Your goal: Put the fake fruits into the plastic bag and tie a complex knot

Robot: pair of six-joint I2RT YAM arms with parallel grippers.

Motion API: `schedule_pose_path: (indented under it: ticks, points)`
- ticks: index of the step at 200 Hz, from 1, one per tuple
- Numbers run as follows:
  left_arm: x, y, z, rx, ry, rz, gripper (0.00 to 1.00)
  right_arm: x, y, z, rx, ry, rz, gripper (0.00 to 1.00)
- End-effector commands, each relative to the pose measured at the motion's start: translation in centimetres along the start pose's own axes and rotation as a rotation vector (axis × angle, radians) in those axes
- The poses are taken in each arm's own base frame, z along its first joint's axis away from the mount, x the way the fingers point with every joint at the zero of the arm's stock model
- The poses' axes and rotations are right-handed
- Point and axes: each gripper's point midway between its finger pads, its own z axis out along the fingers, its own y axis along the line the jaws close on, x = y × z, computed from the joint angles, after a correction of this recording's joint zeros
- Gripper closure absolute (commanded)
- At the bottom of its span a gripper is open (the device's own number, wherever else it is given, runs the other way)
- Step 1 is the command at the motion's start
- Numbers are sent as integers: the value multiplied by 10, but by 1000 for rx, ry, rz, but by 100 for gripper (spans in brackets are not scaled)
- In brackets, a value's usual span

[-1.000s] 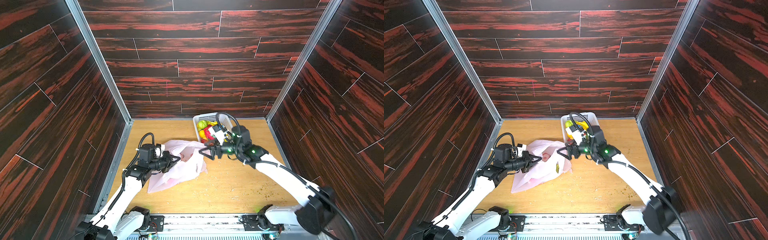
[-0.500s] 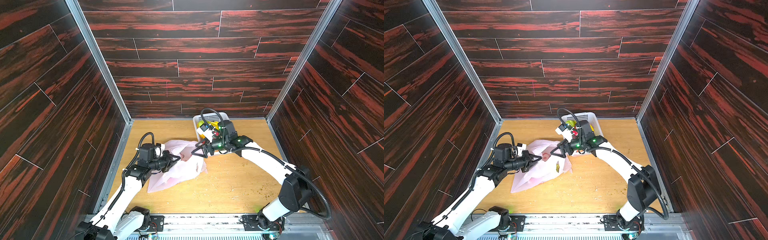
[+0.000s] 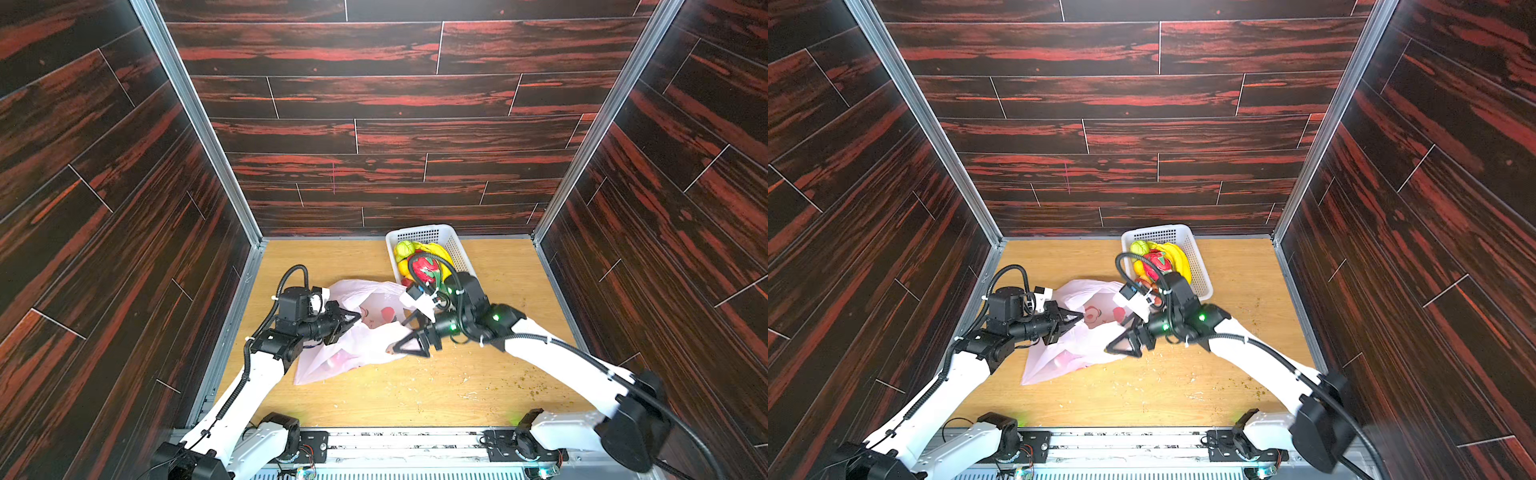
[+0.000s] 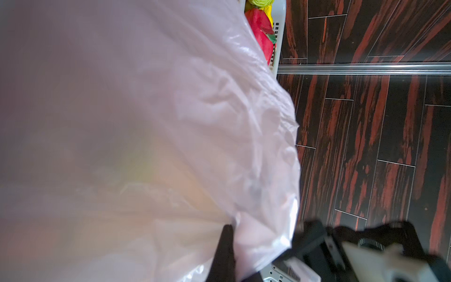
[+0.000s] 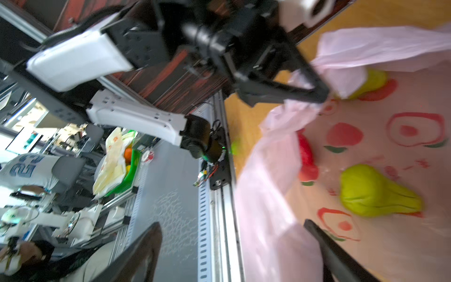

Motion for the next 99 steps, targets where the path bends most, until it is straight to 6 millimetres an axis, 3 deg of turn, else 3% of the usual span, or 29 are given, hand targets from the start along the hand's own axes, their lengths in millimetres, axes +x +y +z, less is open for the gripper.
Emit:
schedule_pose_path:
  ticks: [1, 69, 99]
  points:
    - [-6, -10, -3, 11, -24, 15, 100, 10, 10, 4, 0, -5, 8, 10]
    - [-9, -5, 0, -4, -30, -10, 100, 56, 5, 13, 164, 13, 91, 10]
    - [-10, -3, 0, -8, -38, -14, 100, 66, 11, 21, 157, 18, 120, 10]
